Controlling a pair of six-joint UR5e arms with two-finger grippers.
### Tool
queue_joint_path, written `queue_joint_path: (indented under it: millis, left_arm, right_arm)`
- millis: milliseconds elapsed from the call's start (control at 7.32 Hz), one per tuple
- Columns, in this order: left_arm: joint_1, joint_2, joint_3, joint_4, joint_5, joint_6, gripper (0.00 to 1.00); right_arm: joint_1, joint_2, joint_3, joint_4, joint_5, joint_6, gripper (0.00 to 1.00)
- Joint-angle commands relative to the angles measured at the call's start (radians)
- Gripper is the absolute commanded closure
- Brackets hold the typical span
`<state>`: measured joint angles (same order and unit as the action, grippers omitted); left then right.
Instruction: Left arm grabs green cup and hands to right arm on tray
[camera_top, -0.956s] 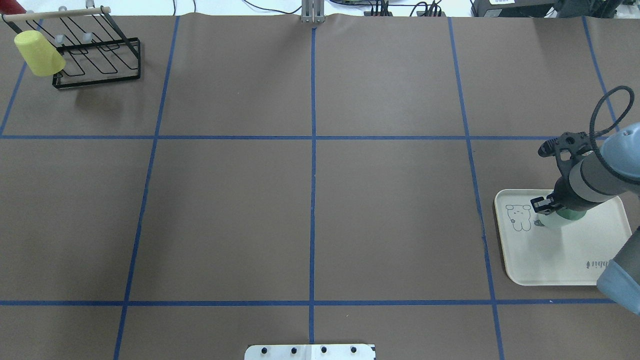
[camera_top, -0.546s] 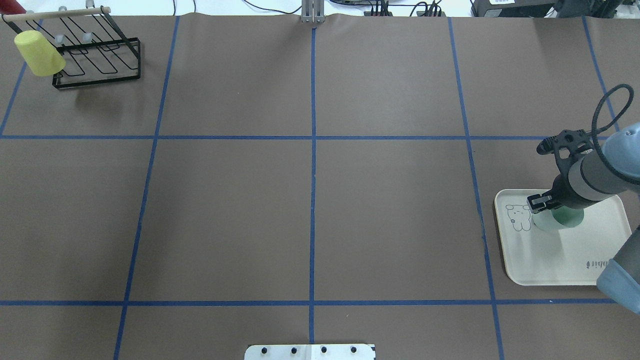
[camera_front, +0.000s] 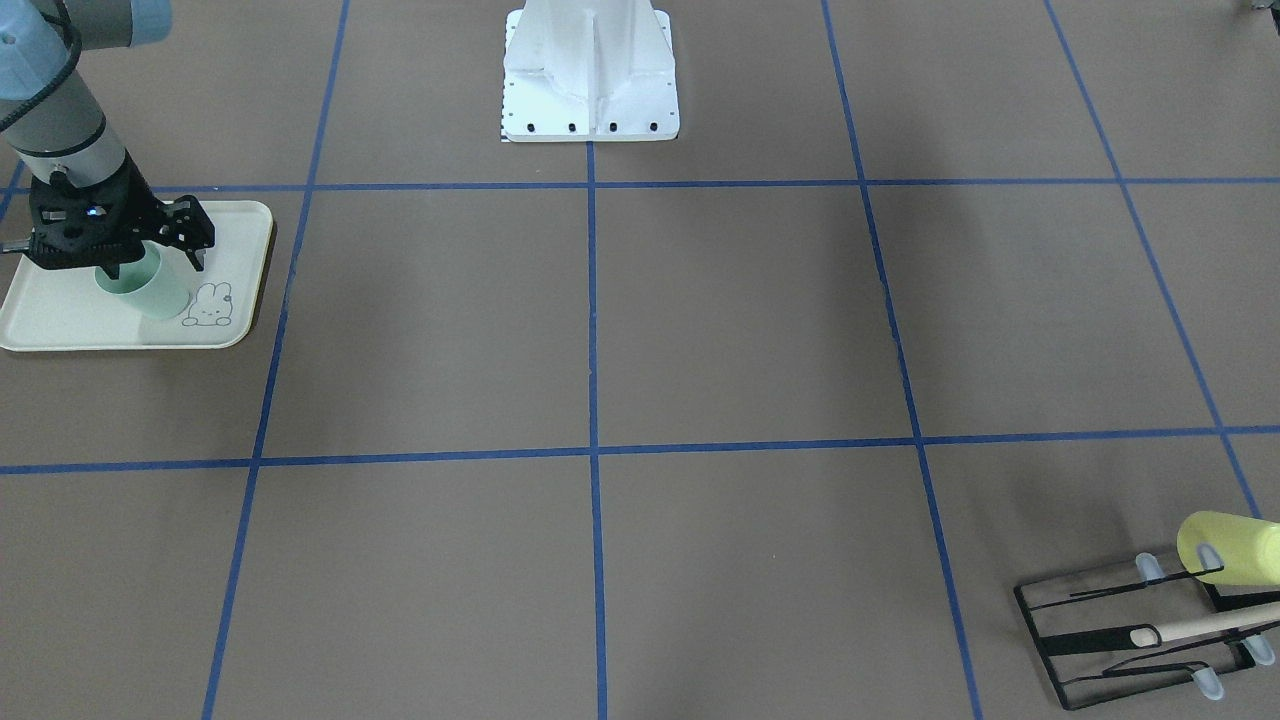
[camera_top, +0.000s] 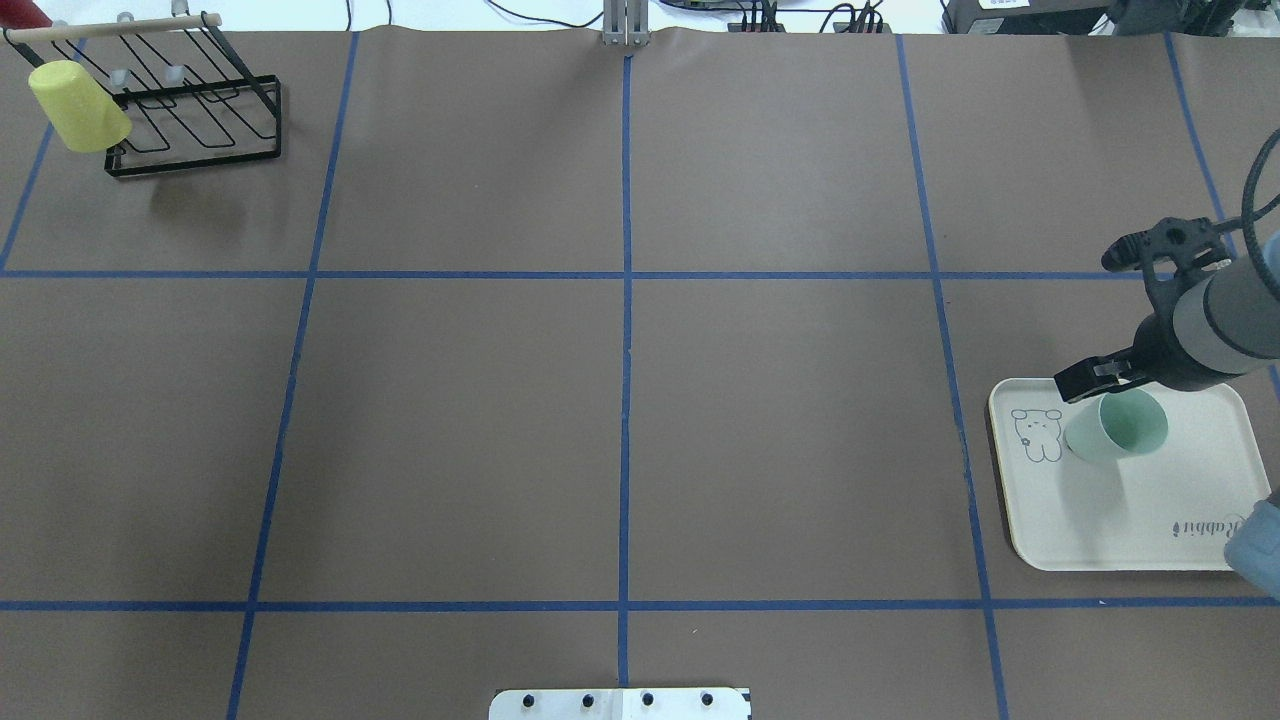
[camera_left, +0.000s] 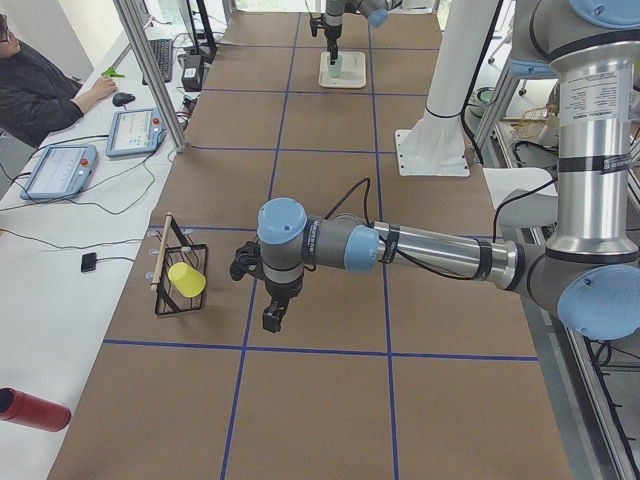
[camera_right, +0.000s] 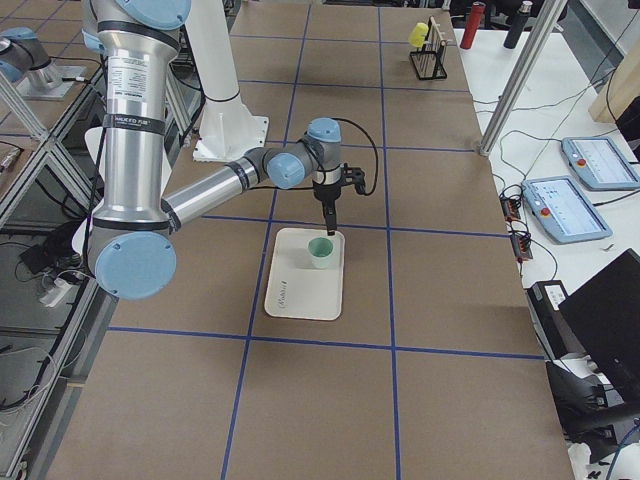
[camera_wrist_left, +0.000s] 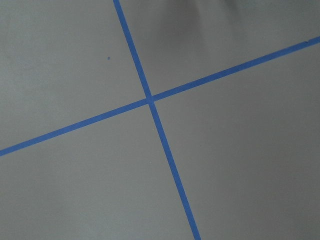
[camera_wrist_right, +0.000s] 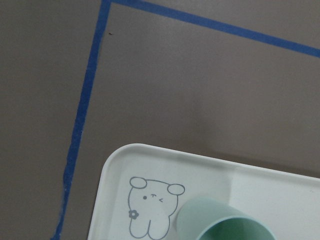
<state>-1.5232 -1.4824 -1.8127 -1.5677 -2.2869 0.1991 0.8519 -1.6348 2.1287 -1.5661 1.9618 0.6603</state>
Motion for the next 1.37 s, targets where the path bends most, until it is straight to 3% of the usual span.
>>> queue_joint_path:
  millis: [0,410,820,1230]
  left_arm:
    - [0.0,0.004,0.0,-0.011,0.001,-0.048,0.0]
    - [-0.002,0.03,0.022,-0.014,0.0,-0.076,0.0]
    - [-0.033,0.076,0.015,-0.003,-0.003,-0.063,0.0]
    - [-0.173,0.079,0.012,0.023,-0.12,-0.076,0.0]
  right_arm:
    - [0.12,0.082,0.013,-0.15,0.014,-0.216,0.0]
    - [0.428,0.148,-0.161,-0.18,0.277,-0.539,0.0]
    - [0.658,0.138,-0.37,-0.186,0.281,-0.879,0.0]
    - [0.72,0.037,-0.405,-0.177,0.278,-0.91,0.0]
